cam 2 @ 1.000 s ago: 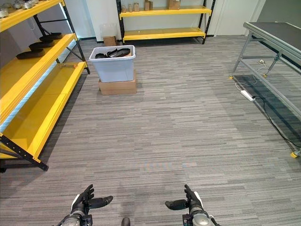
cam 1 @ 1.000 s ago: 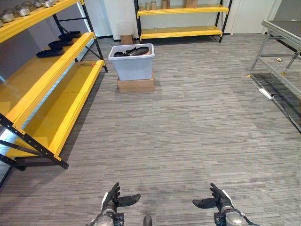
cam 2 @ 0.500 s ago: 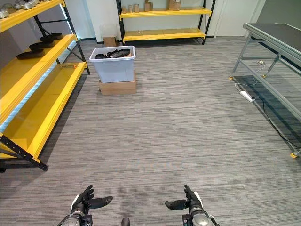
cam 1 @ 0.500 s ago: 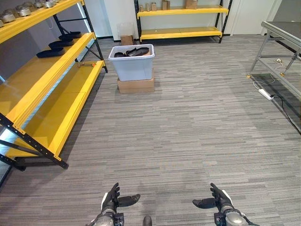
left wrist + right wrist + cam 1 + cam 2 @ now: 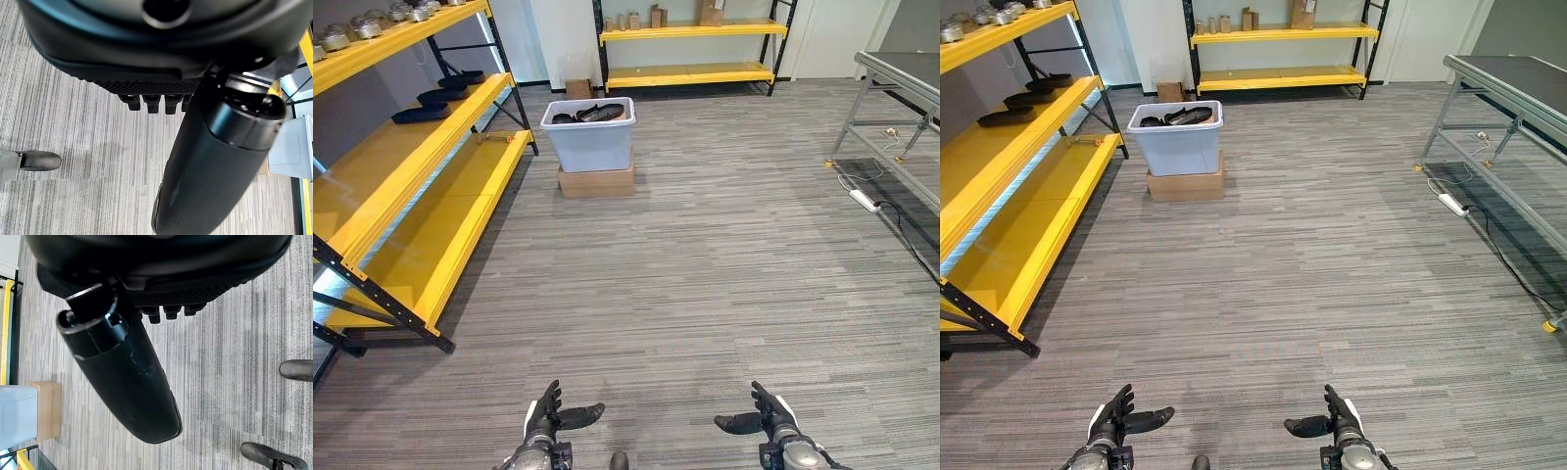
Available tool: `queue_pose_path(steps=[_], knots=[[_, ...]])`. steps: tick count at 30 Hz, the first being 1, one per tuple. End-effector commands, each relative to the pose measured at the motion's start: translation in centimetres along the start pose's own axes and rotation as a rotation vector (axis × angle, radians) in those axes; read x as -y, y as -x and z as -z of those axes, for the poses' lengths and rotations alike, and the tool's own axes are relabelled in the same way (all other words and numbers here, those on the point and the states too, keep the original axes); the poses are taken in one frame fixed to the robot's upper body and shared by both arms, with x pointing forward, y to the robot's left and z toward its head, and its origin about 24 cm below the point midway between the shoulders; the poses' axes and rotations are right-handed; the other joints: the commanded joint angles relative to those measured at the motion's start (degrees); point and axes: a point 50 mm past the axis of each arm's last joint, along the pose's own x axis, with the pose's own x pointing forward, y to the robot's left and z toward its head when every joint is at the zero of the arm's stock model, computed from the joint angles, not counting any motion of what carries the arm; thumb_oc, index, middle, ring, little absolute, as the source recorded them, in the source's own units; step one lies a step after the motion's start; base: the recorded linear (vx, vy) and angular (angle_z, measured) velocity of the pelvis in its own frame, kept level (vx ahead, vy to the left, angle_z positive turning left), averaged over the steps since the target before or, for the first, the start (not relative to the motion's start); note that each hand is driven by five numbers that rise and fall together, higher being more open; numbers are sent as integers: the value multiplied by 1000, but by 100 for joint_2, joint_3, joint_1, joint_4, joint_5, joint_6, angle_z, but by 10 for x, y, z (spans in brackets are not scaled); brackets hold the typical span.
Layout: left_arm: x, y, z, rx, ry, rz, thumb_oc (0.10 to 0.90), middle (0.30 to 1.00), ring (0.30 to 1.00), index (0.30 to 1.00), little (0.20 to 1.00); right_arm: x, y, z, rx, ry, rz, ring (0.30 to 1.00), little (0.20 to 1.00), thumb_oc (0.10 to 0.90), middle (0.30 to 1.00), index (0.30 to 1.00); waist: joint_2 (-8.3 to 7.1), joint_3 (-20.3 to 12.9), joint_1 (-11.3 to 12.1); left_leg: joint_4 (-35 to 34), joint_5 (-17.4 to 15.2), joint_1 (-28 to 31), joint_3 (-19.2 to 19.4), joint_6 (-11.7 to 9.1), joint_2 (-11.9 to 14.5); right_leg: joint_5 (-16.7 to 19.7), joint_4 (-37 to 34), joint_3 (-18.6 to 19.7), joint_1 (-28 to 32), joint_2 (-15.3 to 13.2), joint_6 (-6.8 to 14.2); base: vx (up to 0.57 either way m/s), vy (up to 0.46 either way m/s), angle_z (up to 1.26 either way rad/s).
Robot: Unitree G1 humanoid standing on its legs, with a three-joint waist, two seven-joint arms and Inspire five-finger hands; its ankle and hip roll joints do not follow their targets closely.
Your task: Move parts from the plastic box to the shelf.
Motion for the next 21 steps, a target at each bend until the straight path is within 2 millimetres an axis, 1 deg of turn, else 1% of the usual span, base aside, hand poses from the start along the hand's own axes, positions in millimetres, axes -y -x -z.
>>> queue_pose_path(steps=[1,2,3,5,6,7,8,9,10,11,12,13,14,15,16,17,18,19,20,21], knots=[[-1,-10,-68,264,-15,-15,900,1000,1000,1000,1000,10,-3,-60,257,-6,36,1000,1000,900,1000,1000,-179,334,117,834,-981,39,-51,124,-203,-236,364,-355,-483,-127,10,-138,-23,4],[-1,-11,-69,265,-15,-15,900,1000,1000,1000,1000,10,-3,-61,258,-7,36,1000,1000,900,1000,1000,-177,320,114,908,-1016,-24,-56,126,-206,-249,393,-357,-523,-129,12,-218,-22,6],[-1,-11,-73,280,-18,-15,900,1000,1000,1000,1000,12,-3,-65,274,-24,41,1000,1000,900,1000,1000,-185,416,115,1305,-1159,-316,-53,144,-276,-322,630,-372,-738,-156,-24,-139,9,8],[-1,-10,-82,314,-19,-20,900,1000,1000,1000,1000,14,-3,-71,299,-37,53,1000,1000,900,1000,1000,-165,517,122,1827,-1377,-717,-95,184,-366,-456,1118,-389,-1154,-121,-93,-159,37,11],[-3,-10,-85,325,2,-27,900,1000,1000,1000,1000,15,-4,-78,320,-62,53,1000,1000,900,1000,1000,-138,580,134,2280,-1602,-976,-85,299,-367,-662,1690,-413,-1501,-110,-132,-87,51,12],[-3,-10,-85,325,2,-27,900,1000,1000,1000,1000,15,-4,-78,321,-62,53,1000,1000,900,1000,1000,-137,571,136,2302,-1613,-998,-83,300,-366,-674,1714,-409,-1526,-110,-131,-103,102,10],[-4,-10,-88,336,3,-34,900,1000,1000,1000,1000,13,-4,-84,341,-77,46,1000,1000,900,1000,1000,-116,715,156,2836,-1866,-1271,-49,460,-388,-858,2374,-379,-1903,-158,-155,-61,69,1],[-4,-10,-89,337,3,-34,900,1000,1000,1000,1000,13,-4,-85,341,-78,46,1000,1000,900,1000,1000,-114,691,160,2891,-1892,-1330,-46,462,-387,-882,2426,-373,-1962,-159,-153,-62,95,-7],[-6,-10,-89,338,5,-40,900,1000,1000,1000,1000,11,-3,-87,349,-88,37,1000,1000,900,1000,1000,-129,730,181,3179,-2048,-1440,-34,522,-384,-995,2673,-360,-2052,-174,-163,-7,106,-3],[-8,-10,-90,343,-15,-45,900,1000,1000,1000,1000,8,-3,-88,352,-97,22,1000,1000,900,1000,1000,-133,825,202,3677,-2318,-1643,-42,660,-431,-1210,3161,-338,-2251,-240,-209,-1,104,-2],[-8,-10,-90,343,-15,-45,900,1000,1000,1000,1000,8,-3,-88,352,-97,22,1000,1000,900,1000,1000,-128,838,207,3709,-2352,-1634,-39,661,-425,-1236,3187,-333,-2242,-235,-209,29,129,1],[-7,-11,-89,335,-16,-40,900,1000,1000,1000,1000,7,-4,-87,345,-98,17,1000,1000,900,1000,1000,-129,863,222,3918,-2463,-1695,-64,722,-443,-1387,3380,-326,-2262,-276,-224,79,81,0],[-7,-11,-87,324,-21,-37,900,1000,1000,1000,1000,6,-3,-84,335,-110,16,1000,1000,900,1000,1000,-138,835,225,3926,-2520,-1647,-88,775,-484,-1431,3444,-361,-2233,-330,-244,113,142,15],[-7,-12,-85,315,-31,-35,900,1000,1000,1000,1000,6,-2,-81,328,-117,16,1000,1000,900,1000,1000,-142,820,228,3881,-2550,-1577,-136,839,-561,-1329,3635,-374,-2248,-389,-209,138,169,31],[-6,-12,-83,307,-50,-27,900,1000,1000,1000,1000,5,-1,-75,311,-128,19,1000,1000,900,1000,1000,-125,792,217,3836,-2585,-1466,-200,974,-679,-1028,4151,-347,-2392,-485,-126,110,245,31],[-6,-11,-84,311,-60,-17,900,1000,1000,1000,1000,3,1,-74,315,-133,10,1000,1000,900,1000,1000,-131,823,149,3751,-2570,-1344,-190,1030,-784,-473,4688,-273,-2750,-594,-82,47,348,43],[-7,-8,-90,343,-89,-14,900,1000,1000,1000,1000,6,4,-79,346,-137,37,1000,1000,900,1000,1000,-73,1058,52,3795,-2579,-1190,-178,1024,-810,68,5386,-18,-3380,-472,-27,44,289,50],[-5,-8,-91,349,-95,-3,900,1000,1000,1000,1000,7,5,-79,354,-140,39,1000,1000,900,1000,1000,-72,1036,75,3863,-2637,-1171,-201,1024,-798,-136,5359,-32,-3498,-442,-42,103,220,43],[-3,-6,-93,362,-113,9,900,1000,1000,1000,1000,7,5,-80,357,-153,39,1000,1000,900,1000,1000,-87,1017,36,3874,-2678,-1095,-266,1044,-837,-217,5161,-38,-3682,-284,-71,276,82,16],[-2,-7,-92,352,-107,14,900,1000,1000,1000,1000,8,5,-78,350,-178,42,1000,1000,900,1000,1000,-108,1039,-22,3952,-2851,-902,-360,1093,-899,-226,4956,-13,-3939,-131,-35,221,62,-7]])
